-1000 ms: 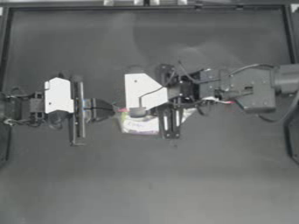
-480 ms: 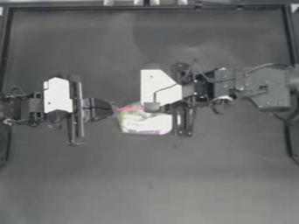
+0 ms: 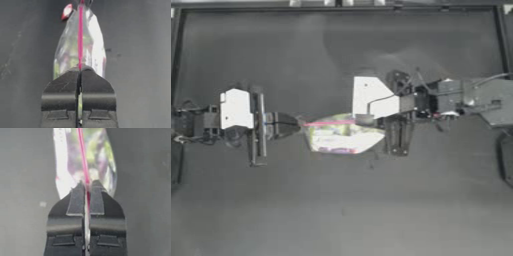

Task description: Put candy in bag

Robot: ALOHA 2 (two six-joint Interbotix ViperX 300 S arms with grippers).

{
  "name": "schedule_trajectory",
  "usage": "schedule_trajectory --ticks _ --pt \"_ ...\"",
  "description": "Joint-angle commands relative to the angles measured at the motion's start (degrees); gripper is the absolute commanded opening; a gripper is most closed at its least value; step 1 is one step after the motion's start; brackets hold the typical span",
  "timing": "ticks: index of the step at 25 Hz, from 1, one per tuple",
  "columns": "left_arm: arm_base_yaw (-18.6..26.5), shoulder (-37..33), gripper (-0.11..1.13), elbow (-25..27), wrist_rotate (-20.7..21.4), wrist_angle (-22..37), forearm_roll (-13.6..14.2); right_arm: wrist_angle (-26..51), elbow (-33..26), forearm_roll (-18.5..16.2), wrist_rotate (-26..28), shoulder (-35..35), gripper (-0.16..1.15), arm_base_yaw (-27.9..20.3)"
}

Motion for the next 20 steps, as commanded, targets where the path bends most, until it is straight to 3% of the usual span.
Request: schedule_trajectory --ticks 1,20 --pt "0.1 -1.5 0.03 0.1 -0.1 0.2 0.1 0.9 1.7 -0.9 1.5 -2.8 0.05 -1.1" --pt "0.1 -1.5 0.03 0.1 -0.2 0.2 0.1 1.9 9.6 -2.2 6.8 -9.8 0.05 -1.1"
